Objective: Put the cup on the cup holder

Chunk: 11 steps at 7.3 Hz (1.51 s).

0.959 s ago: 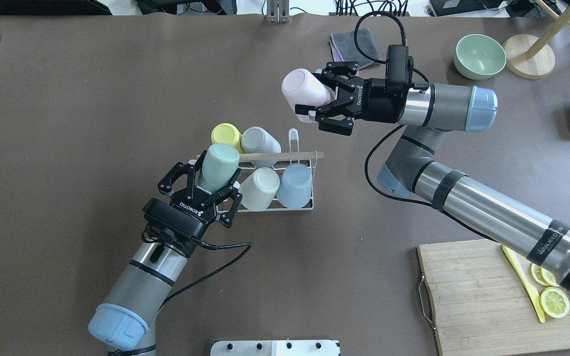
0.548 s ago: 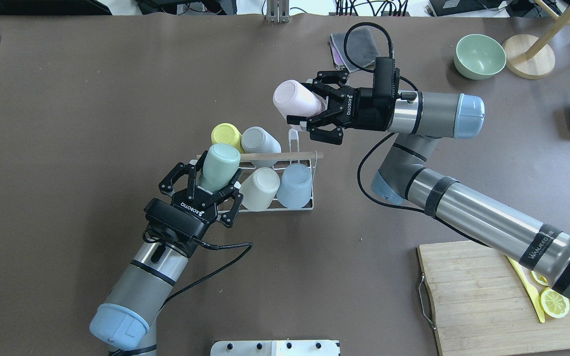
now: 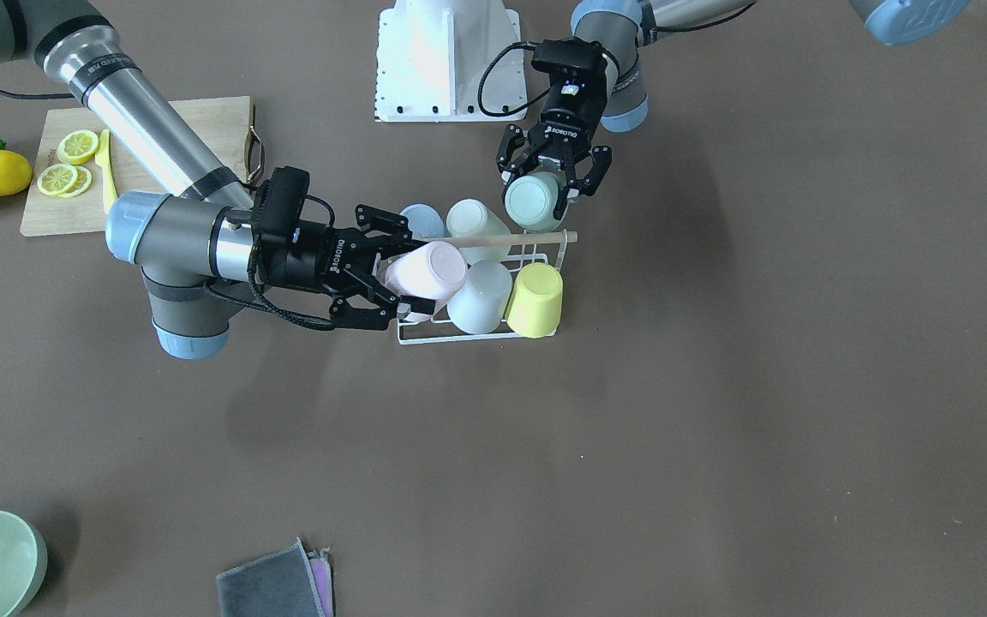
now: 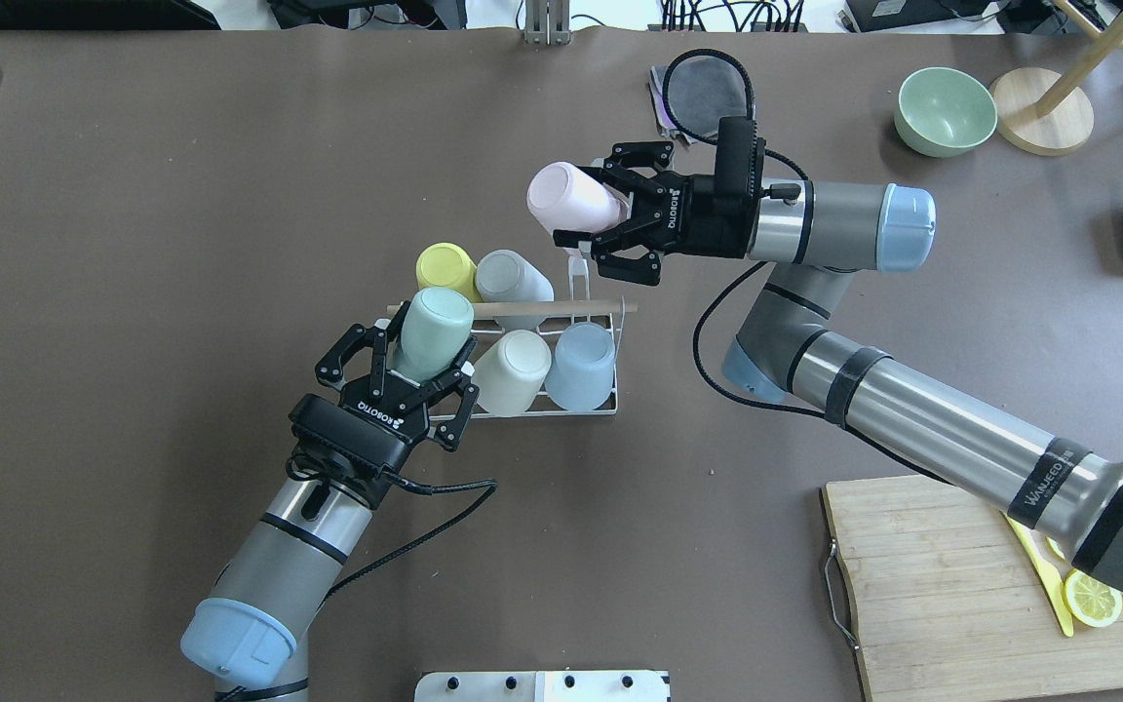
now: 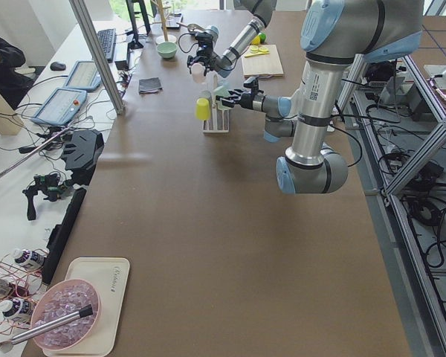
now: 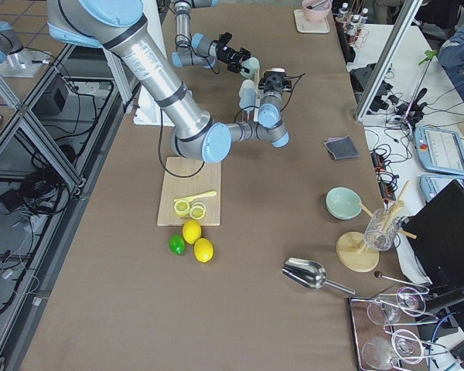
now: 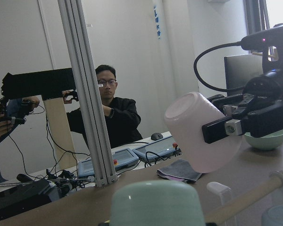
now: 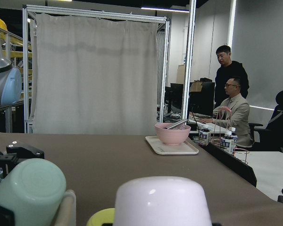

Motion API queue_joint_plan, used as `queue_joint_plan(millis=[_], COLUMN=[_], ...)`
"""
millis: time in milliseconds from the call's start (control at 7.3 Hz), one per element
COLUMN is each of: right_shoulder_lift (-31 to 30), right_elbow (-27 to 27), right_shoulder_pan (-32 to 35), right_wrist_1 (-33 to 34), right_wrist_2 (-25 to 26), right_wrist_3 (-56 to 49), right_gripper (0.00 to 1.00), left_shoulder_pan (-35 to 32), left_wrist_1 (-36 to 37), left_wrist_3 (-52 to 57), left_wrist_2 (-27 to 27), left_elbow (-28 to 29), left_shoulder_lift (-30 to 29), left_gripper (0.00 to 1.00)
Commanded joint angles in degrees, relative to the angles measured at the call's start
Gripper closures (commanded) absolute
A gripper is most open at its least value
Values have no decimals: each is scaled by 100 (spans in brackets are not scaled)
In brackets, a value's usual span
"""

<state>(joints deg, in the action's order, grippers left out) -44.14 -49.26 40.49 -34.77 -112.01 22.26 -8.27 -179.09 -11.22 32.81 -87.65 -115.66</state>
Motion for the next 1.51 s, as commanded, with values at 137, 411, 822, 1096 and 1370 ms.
queue_joint_plan(millis=[137, 411, 822, 1096, 1370], right_shoulder_lift=[36, 37, 19, -16, -69], right_elbow=[57, 74, 65, 57, 39], right_shoulder_pan=[-84, -181, -260, -261, -261], right_wrist_1=[5, 31, 31, 23, 14], right_wrist_2=[-6, 12, 65, 65, 47], right_wrist_3=[-168, -257, -354, -354, -354], right_gripper=[100, 100, 100, 100, 100], left_shoulder_pan=[1, -8, -121, -219, -297], left_wrist_1=[-21, -29, -21, -3, 128], left_wrist_3=[6, 6, 23, 24, 32], left_wrist_2=[15, 6, 41, 59, 120], left_elbow=[64, 47, -364, -419, -777], left_shoulder_lift=[0, -9, 0, 0, 0], left_gripper=[3, 3, 3, 3, 3])
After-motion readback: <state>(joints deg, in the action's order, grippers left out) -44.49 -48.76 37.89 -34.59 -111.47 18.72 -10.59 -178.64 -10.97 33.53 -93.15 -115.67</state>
